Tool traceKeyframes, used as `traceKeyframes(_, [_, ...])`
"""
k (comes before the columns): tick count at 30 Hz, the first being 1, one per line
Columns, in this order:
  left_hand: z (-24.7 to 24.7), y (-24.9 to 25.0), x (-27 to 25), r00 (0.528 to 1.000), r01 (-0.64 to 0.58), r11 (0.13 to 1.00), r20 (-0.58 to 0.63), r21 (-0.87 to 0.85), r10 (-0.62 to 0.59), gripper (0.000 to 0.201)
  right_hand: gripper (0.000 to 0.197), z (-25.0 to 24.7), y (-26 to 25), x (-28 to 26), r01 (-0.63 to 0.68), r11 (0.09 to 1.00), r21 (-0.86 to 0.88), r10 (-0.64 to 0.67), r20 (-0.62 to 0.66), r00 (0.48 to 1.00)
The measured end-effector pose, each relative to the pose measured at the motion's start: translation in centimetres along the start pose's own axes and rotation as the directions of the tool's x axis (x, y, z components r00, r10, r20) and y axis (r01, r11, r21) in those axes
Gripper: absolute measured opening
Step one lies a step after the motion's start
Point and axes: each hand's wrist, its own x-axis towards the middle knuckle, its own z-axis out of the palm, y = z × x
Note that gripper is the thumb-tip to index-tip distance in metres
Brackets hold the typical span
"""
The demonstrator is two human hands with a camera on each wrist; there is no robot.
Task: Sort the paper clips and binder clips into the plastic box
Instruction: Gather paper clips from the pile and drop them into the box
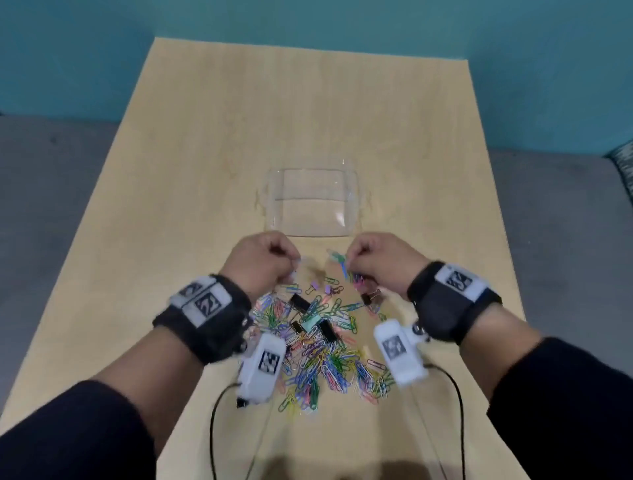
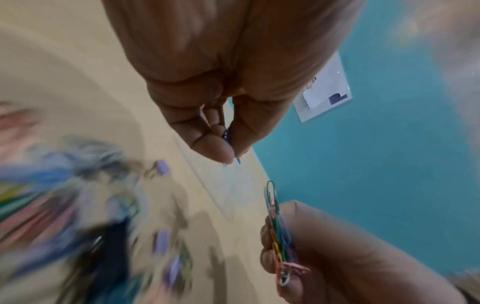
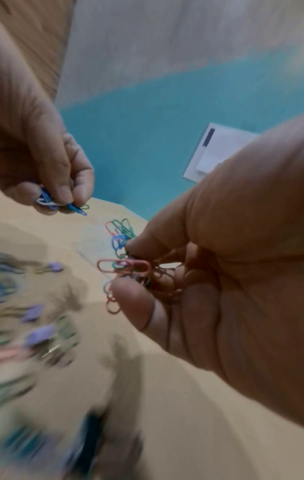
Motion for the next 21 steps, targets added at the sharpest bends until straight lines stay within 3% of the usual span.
traceKeyframes(3, [-0.6,3.1,4.0,0.988,-0.086,0.987,-0.113,0.132,0.101,0.029,0.018,-1.0,-3.8,3.6,0.061,0.988,-0.143,-0.077,-0.111,0.991])
traceKeyframes(6, [-0.1,5.3,6.2,0.978,-0.124,0.951,-0.128,0.282,0.166,0.023,0.015,-1.1,-6.7,6.2,0.09,0.94,-0.328,-0.148,-0.158,0.976])
traceKeyframes(8, [0.2,5.7,6.9,0.978,-0.148,0.951,-0.101,0.27,0.181,0.022,0.008,-0.9,-7.8,7.1,0.109,0.909,-0.402,-0.183,-0.151,0.971])
traceKeyframes(12, [-1.1,4.5,6.1,0.966,-0.17,0.964,-0.157,0.203,0.203,0.016,0.029,-1.6,-7.0,6.0,0.133,0.918,-0.373,-0.203,-0.155,0.967])
traceKeyframes(15, [-2.0,2.4,1.9,0.949,-0.197,0.927,-0.174,0.32,0.262,0.016,0.032,-2.1,-3.2,1.8,0.208,0.873,-0.44,-0.316,-0.187,0.93])
traceKeyframes(17, [-1.5,-0.3,-2.7,0.958,-0.22,0.872,-0.07,0.438,0.277,0.013,0.02,-1.5,0.6,-2.1,0.214,0.844,-0.491,-0.311,-0.122,0.943])
traceKeyframes(19, [-0.3,-3.2,-7.3,0.96,-0.28,0.847,0.13,0.453,0.248,0.013,0.004,-0.5,4.7,-5.7,0.177,0.812,-0.557,-0.206,0.011,0.979])
traceKeyframes(21, [1.4,-6.4,-10.6,0.935,-0.305,0.833,0.312,0.461,0.17,0.012,0.01,0.9,8.3,-8.6,0.137,0.799,-0.585,-0.065,0.143,0.988])
